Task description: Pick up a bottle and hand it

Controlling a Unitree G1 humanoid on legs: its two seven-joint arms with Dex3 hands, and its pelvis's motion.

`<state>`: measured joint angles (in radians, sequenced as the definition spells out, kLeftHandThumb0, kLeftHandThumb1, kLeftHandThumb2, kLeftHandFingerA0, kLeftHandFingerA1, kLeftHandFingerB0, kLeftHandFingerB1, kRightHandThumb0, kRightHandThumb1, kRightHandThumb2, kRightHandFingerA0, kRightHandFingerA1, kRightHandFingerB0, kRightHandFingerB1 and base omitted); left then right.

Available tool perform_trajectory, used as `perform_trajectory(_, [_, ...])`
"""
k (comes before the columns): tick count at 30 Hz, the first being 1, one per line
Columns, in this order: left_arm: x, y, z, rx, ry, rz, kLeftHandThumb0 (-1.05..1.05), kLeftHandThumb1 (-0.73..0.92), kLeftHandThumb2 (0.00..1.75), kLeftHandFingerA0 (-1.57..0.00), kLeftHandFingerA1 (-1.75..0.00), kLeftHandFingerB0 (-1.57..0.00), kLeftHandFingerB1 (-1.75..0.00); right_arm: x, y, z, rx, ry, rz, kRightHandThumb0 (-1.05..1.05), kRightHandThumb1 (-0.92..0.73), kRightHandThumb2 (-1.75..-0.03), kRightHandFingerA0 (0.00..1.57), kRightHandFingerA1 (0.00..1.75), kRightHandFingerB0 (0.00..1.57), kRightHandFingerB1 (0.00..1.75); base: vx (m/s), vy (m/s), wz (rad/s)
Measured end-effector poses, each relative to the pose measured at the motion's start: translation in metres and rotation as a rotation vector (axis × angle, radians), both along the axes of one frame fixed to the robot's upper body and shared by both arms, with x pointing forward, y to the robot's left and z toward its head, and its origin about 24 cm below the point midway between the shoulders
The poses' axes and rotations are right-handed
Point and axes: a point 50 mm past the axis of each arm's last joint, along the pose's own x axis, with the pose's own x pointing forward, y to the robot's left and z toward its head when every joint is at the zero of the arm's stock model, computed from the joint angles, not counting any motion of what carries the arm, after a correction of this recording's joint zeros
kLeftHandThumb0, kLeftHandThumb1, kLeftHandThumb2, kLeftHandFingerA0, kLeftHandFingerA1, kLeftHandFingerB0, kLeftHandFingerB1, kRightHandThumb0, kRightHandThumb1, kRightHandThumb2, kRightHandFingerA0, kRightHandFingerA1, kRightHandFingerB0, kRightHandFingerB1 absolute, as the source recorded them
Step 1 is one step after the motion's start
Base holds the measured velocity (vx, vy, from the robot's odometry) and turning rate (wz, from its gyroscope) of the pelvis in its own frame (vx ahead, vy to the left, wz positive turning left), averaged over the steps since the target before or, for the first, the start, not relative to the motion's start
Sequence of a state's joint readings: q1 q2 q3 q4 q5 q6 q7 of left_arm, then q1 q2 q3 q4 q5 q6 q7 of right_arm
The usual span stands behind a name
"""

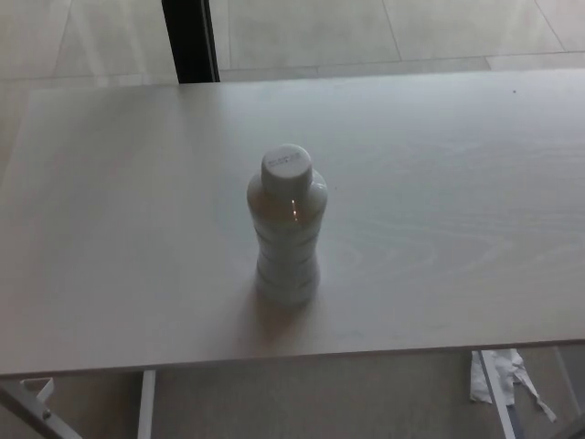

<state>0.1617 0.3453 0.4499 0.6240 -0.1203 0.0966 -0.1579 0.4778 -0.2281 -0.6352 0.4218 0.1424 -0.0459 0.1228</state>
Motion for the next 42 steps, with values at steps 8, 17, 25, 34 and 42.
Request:
perform_trajectory(8, [0.045, 0.045, 0.093, 0.184, -0.317, 0.064, -0.6, 0.45, 0.55, -0.84, -0.45, -0.53, -0.37, -0.007, -0.022, 0.04, -0.072, -0.197, -0.085, -0.76, -0.47, -0.92, 0.44, 0.73, 0.25, 0.59, 0.0, 0.0, 0.0])
perform_trajectory(17, [0.121, 0.012, 0.204, 0.309, -0.677, -0.098, -0.44, 0.57, 0.57, -0.76, -0.67, -0.42, -0.43, -0.009, -0.029, 0.062, -0.083, -0.344, -0.111, -0.74, -0.47, -0.92, 0.45, 0.72, 0.25, 0.59, 0.0, 0.0, 0.0])
perform_trajectory(25, [0.15, -0.052, 0.223, 0.252, -0.738, -0.379, -0.56, 0.45, 0.78, -0.31, -0.61, -0.14, -0.47, -0.004, -0.026, 0.069, -0.069, -0.41, -0.099, -0.77, -0.45, -0.9, 0.4, 0.72, 0.26, 0.61, 0.0, 0.0, 0.0])
perform_trajectory(34, [0.17, -0.135, 0.174, 0.099, -0.517, -0.762, -0.68, 0.5, 0.57, -0.07, -0.48, -0.08, -0.27, 0.001, -0.023, 0.073, -0.048, -0.446, -0.09, -0.81, -0.45, -0.91, 0.43, 0.72, 0.23, 0.59, 0.0, 0.0, 0.0])
perform_trajectory(42, [0.168, -0.184, 0.141, 0.017, -0.351, -0.971, -0.73, 0.39, 0.81, 0.0, -0.36, -0.1, -0.21, 0.001, -0.022, 0.072, -0.029, -0.459, -0.095, -0.79, -0.45, -0.9, 0.43, 0.71, 0.26, 0.6, 0.0, 0.0, 0.0])
